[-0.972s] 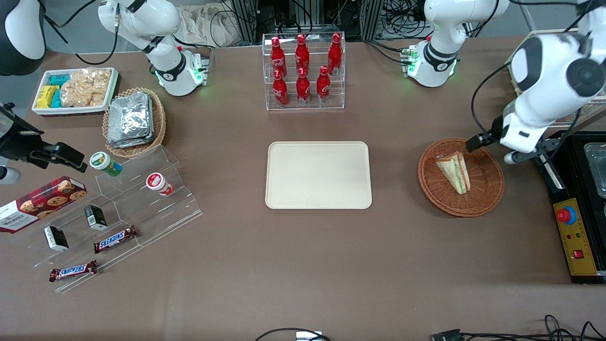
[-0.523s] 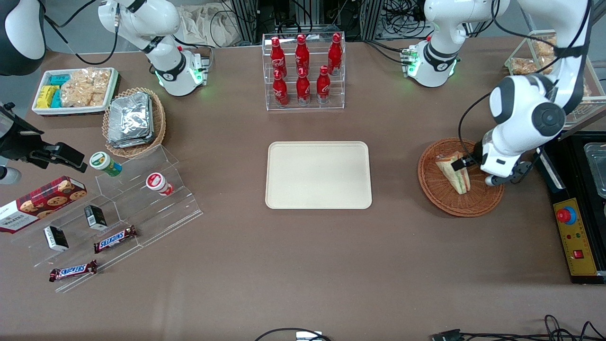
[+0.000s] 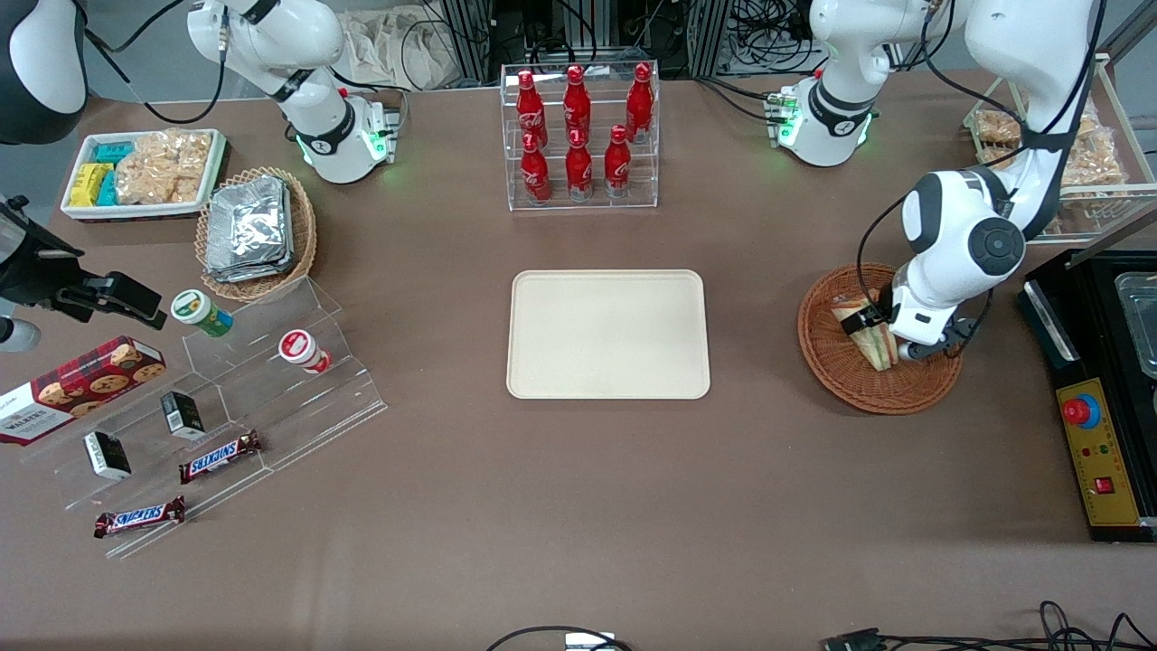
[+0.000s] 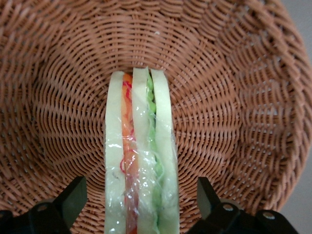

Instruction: Place sandwich from basket to tray

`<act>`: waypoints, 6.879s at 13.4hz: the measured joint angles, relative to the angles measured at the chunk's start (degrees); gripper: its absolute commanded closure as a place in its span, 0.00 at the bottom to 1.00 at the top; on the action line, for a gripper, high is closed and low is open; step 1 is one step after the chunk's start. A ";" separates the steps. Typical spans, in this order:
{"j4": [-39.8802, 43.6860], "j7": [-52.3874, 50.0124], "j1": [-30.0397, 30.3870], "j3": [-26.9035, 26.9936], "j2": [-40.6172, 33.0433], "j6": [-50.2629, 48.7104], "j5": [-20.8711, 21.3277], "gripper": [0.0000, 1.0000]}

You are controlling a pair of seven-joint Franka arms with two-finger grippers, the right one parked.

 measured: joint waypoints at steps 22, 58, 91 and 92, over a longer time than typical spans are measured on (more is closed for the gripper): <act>38.59 4.18 -0.47 -0.17 -13.72 -56.84 0.16 0.93; 28.34 -34.40 -3.00 -37.43 24.86 -12.79 29.22 0.00; 33.76 7.28 -2.76 -1.18 -17.03 -45.32 0.20 0.00; 34.34 7.71 -2.87 -0.64 -17.03 -45.61 -0.48 0.00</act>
